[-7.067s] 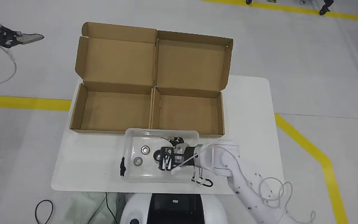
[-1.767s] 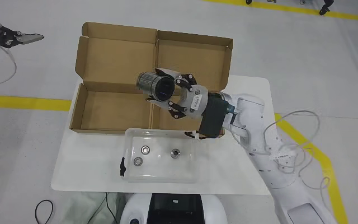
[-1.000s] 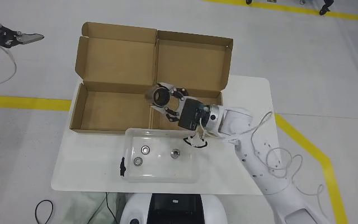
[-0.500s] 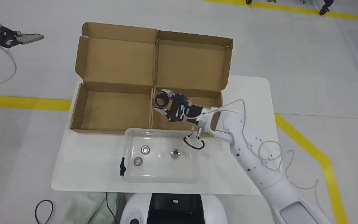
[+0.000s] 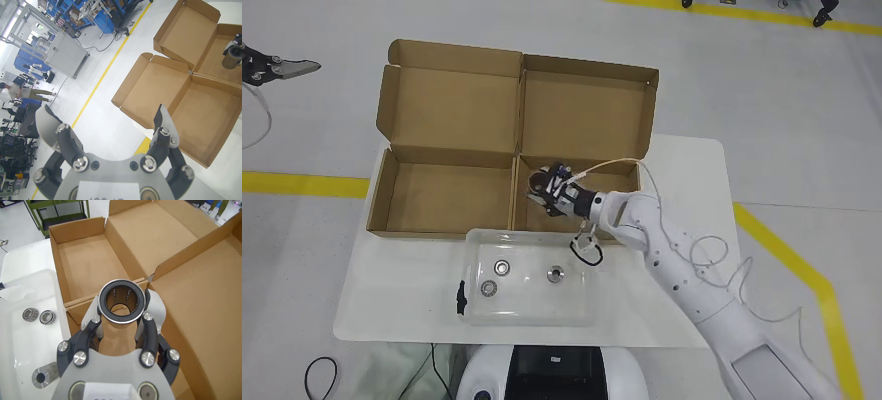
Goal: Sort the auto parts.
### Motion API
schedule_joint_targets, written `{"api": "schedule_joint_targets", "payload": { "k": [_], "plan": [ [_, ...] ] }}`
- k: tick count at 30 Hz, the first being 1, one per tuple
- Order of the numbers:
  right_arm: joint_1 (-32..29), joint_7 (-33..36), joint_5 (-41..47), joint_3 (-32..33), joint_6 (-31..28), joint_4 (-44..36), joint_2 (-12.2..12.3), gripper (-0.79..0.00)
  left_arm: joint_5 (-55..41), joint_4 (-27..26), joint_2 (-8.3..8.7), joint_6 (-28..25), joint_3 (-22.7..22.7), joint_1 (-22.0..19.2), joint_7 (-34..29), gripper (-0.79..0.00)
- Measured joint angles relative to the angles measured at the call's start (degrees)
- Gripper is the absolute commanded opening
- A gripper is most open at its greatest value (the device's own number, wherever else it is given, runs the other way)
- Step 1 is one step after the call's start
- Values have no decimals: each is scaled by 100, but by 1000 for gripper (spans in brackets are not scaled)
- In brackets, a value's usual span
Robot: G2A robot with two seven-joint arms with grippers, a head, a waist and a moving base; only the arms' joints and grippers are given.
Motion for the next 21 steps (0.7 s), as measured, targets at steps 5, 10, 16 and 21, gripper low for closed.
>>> {"api": "schedule_joint_targets", "payload": {
  "k": [5,10,16,21],
  "plan": [
    [153,315,249,-127,65,287,-91,-785,0,0,0,0,0,0,0,0],
    [278,426,412,-260,130,559,-182,-785,0,0,0,0,0,0,0,0],
    [449,457,541,-440,186,914,-309,-785,0,0,0,0,0,0,0,0],
    [598,502,641,-548,271,1242,-412,-785,0,0,0,0,0,0,0,0]
  ]
}}
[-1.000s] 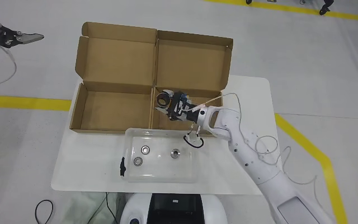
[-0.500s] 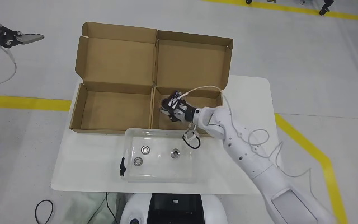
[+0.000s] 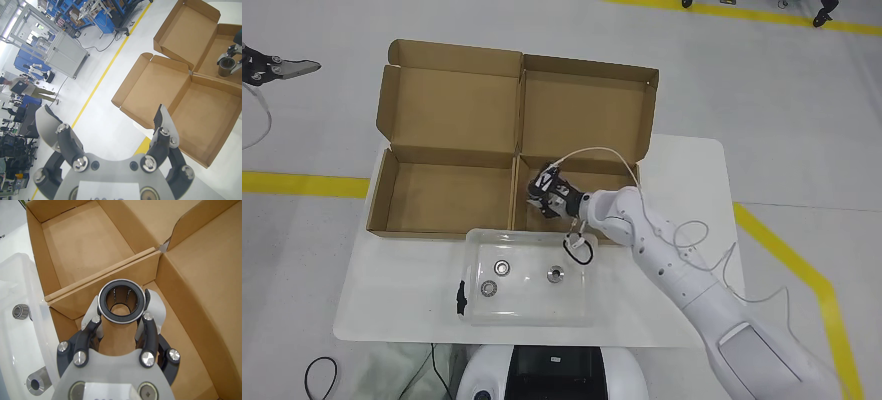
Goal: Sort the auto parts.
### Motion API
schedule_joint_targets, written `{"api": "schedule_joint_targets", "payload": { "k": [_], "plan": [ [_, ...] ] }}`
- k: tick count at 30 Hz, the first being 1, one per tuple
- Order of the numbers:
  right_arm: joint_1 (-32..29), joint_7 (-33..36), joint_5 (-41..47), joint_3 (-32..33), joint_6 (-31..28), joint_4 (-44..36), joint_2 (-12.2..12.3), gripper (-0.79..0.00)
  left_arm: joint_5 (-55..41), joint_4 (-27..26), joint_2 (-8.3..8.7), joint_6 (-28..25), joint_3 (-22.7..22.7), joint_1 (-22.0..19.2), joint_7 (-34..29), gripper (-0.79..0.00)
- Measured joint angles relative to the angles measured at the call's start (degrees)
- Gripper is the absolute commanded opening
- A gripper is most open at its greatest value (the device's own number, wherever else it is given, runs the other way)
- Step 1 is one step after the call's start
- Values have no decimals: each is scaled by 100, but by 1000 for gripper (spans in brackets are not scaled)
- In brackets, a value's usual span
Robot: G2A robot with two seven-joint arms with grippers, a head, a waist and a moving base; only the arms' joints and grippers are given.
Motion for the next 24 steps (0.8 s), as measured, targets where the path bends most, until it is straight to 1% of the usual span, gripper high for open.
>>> {"api": "schedule_joint_targets", "payload": {
  "k": [5,7,9,12,15,21,24],
  "plan": [
    [87,112,75,-79,58,243,-82,-785,0,0,0,0,0,0,0,0],
    [103,140,87,-104,74,306,-105,-680,0,0,0,0,0,0,0,0],
    [110,130,87,-127,80,353,-129,-477,0,0,0,0,0,0,0,0],
    [107,106,58,-145,101,388,-150,-256,0,0,0,0,0,0,0,0],
    [101,116,-19,-154,127,373,-158,-237,0,0,0,0,0,0,0,0],
    [57,210,-182,-131,189,196,-147,-142,0,0,0,0,0,0,0,0],
    [7,193,-381,-101,265,-47,-119,-145,0,0,0,0,0,0,0,0]
  ]
}}
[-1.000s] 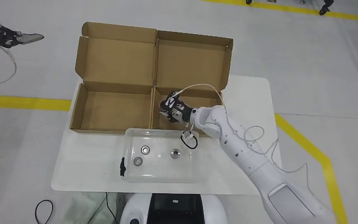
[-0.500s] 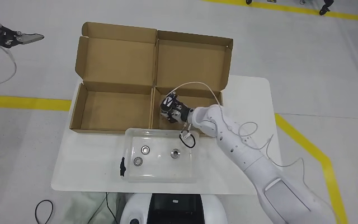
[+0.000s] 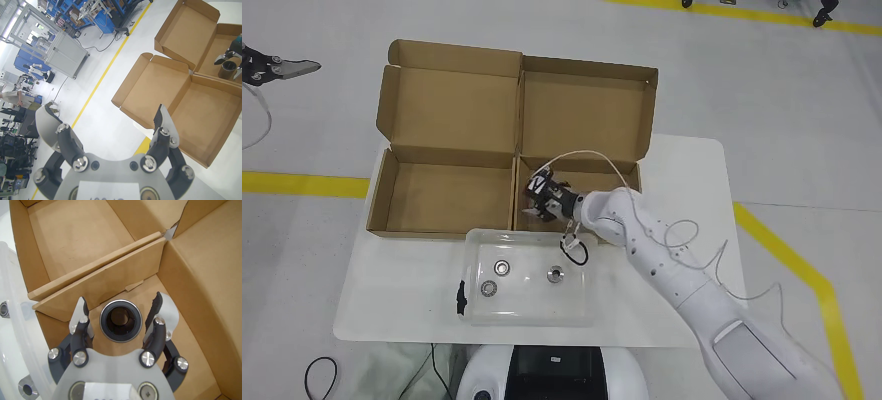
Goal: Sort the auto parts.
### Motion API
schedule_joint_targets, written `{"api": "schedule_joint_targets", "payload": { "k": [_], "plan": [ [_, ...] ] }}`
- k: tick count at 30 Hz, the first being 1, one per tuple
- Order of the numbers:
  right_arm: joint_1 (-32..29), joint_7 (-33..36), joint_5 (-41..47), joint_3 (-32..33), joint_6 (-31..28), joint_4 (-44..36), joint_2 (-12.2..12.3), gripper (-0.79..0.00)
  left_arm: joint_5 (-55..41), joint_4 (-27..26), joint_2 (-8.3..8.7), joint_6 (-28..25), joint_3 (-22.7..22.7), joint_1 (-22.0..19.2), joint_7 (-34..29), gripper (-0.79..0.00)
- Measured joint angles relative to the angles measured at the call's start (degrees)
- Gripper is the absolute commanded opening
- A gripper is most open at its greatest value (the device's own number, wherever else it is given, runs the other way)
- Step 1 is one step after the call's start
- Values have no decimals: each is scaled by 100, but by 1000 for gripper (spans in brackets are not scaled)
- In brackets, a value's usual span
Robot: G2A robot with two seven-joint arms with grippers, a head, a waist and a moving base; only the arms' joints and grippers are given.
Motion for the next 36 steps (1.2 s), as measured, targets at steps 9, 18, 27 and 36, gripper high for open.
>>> {"api": "schedule_joint_targets", "payload": {
  "k": [9,18,27,36],
  "plan": [
    [-480,281,-665,445,-55,-1561,275,-105,0,0,0,0,0,0,0,0],
    [-1185,714,-656,937,-1234,-3163,579,-65,0,0,0,0,0,0,0,0],
    [-1551,1803,-334,624,-2343,-3788,709,-139,0,0,0,0,0,0,0,0],
    [-2032,2733,-96,582,-2136,-4118,850,-172,0,0,0,0,0,0,0,0]
  ]
}}
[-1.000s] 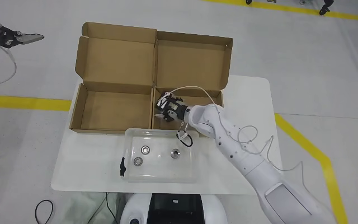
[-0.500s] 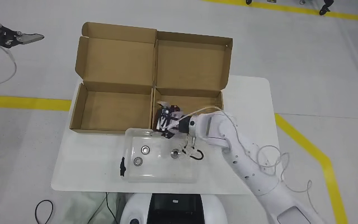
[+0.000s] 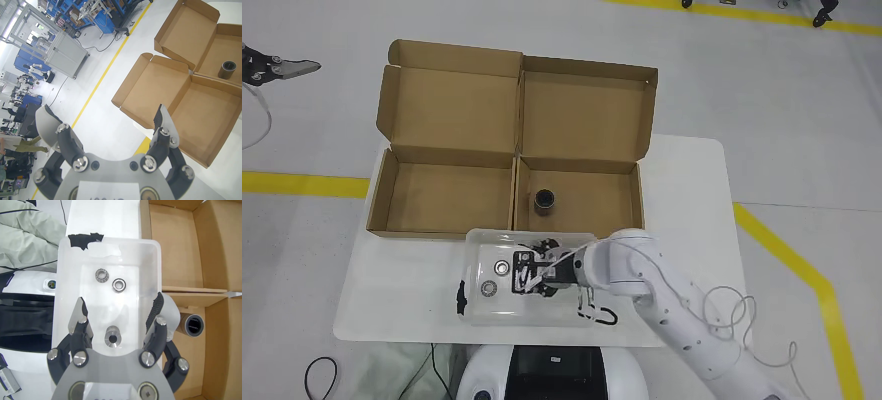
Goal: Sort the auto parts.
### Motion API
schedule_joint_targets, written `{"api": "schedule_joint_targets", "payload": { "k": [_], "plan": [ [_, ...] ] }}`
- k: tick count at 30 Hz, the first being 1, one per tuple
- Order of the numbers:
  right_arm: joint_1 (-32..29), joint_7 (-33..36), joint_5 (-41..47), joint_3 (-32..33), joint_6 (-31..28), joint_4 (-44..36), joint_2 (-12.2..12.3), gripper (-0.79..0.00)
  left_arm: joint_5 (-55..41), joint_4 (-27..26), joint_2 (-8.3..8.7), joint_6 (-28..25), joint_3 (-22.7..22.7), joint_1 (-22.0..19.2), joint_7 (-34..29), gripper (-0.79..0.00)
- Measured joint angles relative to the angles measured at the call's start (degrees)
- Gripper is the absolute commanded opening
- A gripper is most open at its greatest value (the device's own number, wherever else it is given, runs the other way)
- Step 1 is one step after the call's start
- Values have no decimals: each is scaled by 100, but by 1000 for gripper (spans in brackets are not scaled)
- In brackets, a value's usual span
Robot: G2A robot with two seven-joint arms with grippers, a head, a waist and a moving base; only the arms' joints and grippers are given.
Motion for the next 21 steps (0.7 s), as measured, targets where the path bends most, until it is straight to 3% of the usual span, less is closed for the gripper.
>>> {"api": "schedule_joint_targets", "payload": {
  "k": [21],
  "plan": [
    [139,1881,351,-523,920,326,62,-182,0,0,0,0,0,0,0,0]
  ]
}}
